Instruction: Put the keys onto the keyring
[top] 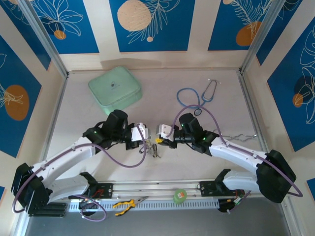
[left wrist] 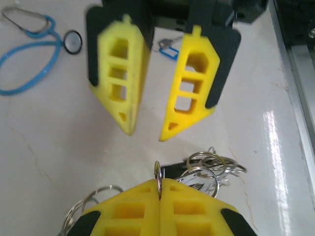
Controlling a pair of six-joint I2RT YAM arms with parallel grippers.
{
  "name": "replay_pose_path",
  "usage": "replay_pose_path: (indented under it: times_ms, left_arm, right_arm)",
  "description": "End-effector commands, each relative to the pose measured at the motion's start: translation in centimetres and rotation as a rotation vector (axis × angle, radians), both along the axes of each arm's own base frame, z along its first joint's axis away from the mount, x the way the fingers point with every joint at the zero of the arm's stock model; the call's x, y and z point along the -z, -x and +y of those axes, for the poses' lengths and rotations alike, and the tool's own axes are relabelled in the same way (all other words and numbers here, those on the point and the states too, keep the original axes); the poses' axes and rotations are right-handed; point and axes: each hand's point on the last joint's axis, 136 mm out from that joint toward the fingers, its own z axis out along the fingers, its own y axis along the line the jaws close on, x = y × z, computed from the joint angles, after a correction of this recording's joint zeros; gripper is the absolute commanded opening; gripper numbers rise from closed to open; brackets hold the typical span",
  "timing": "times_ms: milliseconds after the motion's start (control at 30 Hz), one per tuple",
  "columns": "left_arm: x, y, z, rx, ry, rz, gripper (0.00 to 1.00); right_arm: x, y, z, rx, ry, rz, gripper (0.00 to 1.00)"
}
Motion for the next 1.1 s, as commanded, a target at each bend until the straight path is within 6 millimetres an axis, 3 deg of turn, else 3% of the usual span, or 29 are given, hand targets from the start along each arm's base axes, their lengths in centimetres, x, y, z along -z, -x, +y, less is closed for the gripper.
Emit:
replay_pose_path:
  times_ms: [0, 200, 400, 1067]
  left_arm:
    - [0.1, 1.1, -0.1, 0.029, -0.016, 0.073, 0.00]
    - [1.9, 1.3, 0.2, 0.042, -0.053, 0.090, 0.00]
    - [2.0, 1.4, 0.1, 0.052, -0.041, 0.074, 0.00]
    - [1.2, 2.2, -0.3, 0.108, 0.015, 0.053, 0.00]
  right_arm:
    - [-0.8, 0.9, 1.2, -0.082, -0.014, 0.036, 0.26]
    - [-0.5, 2.1, 2.3, -0.170, -0.017, 0.090, 0.26]
    - [0.2, 3.5, 2.6, -0.234, -0.002, 0.142, 0.26]
    - [0.2, 3.2, 3.9, -0.237, -0.022, 0.135, 0.16]
